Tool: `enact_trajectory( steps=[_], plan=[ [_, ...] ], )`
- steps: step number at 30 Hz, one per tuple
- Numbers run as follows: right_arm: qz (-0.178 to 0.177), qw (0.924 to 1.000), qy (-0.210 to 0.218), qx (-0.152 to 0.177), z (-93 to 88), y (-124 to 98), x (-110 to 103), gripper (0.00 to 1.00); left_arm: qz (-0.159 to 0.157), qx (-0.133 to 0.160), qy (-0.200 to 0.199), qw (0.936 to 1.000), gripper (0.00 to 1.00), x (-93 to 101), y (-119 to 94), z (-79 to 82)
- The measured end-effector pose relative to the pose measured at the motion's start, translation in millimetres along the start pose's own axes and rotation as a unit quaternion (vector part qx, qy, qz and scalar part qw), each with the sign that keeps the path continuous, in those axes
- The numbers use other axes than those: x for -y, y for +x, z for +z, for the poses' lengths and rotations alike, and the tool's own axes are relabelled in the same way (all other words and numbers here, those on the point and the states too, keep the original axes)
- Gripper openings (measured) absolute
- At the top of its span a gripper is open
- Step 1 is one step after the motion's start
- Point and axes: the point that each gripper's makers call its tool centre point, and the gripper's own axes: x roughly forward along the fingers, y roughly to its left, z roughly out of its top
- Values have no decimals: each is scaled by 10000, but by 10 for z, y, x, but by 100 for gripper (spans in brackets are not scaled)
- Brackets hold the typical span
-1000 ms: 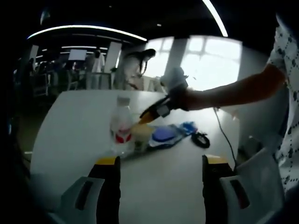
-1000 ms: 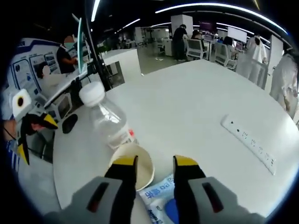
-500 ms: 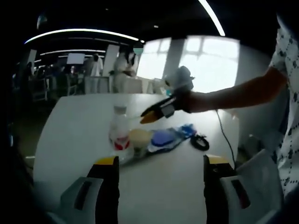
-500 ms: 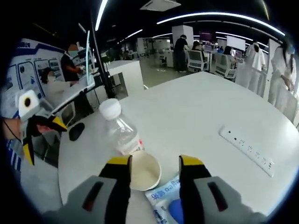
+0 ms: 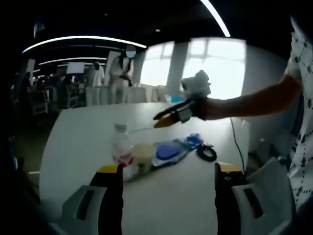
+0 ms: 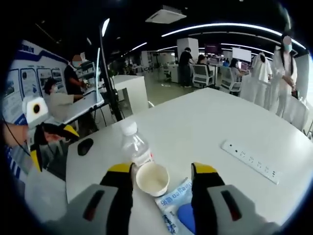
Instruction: Arrange the tabletop items into an orderly group along one side of the table until the central work area is clear of visible clutter.
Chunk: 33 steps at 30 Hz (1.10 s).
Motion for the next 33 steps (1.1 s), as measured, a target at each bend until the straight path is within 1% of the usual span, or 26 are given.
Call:
enact_trajectory(
  steps=[4,5,9,16,21,32,33],
  plan=[
    [-155,9998,40,123,17,-180,30,49,-35,25,63,10000,74,47,-2,60],
    [-185,9996,63,193,34,-241,35,49,-48,42,75,10000,74,59,-4,82],
    [-311,9991,88,275,34,-432,41,50,-82,71,150,9998,75,107,-2,142],
    [-523,9977,140,410,-9,-725,62,50,-146,108,256,9995,76,207,4,211],
    [-636,9965,192,514,-43,-915,61,51,-161,165,304,9993,77,244,-10,273],
    [-942,9927,263,707,-113,-1331,72,52,-254,182,456,9985,78,327,17,342],
    [-996,9918,299,749,-133,-1406,80,52,-273,180,464,9984,79,340,26,347]
  ],
)
